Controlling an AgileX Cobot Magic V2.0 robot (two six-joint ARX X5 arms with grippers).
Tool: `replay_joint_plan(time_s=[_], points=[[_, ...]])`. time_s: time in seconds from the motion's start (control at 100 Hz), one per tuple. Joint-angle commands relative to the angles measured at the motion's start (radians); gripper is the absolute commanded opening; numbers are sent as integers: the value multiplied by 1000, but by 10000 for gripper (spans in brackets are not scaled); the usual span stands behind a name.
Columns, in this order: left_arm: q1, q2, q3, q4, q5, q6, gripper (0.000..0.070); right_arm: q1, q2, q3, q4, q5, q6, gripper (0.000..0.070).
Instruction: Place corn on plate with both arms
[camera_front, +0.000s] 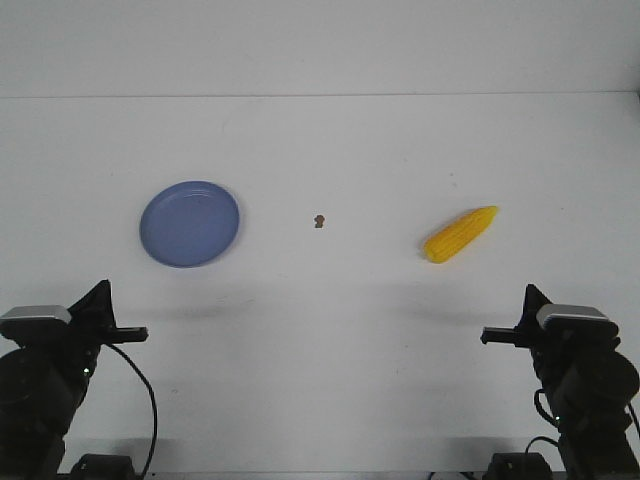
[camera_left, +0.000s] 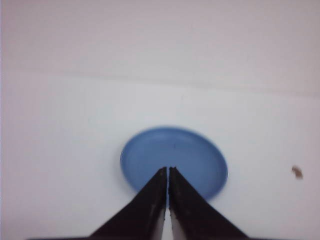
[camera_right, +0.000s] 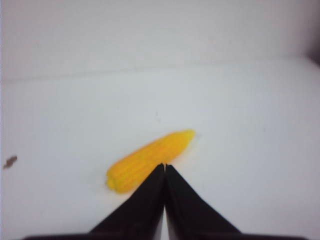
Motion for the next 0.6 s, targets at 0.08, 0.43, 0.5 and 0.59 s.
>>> replay_joint_plan(time_s=[0.08,0.43,0.5,0.59], points=[[1,130,121,-148,-5,21,12,1,125,130,-114,0,-21,0],[1,308,182,-314,5,24,12,1,296,203,-215,-3,-78,0],[1,321,182,-323,5,24,12,1,304,203,-222,-3,-78,0],[1,324,182,-307,6,24,12,1,303,203,-220,-3,-78,0]])
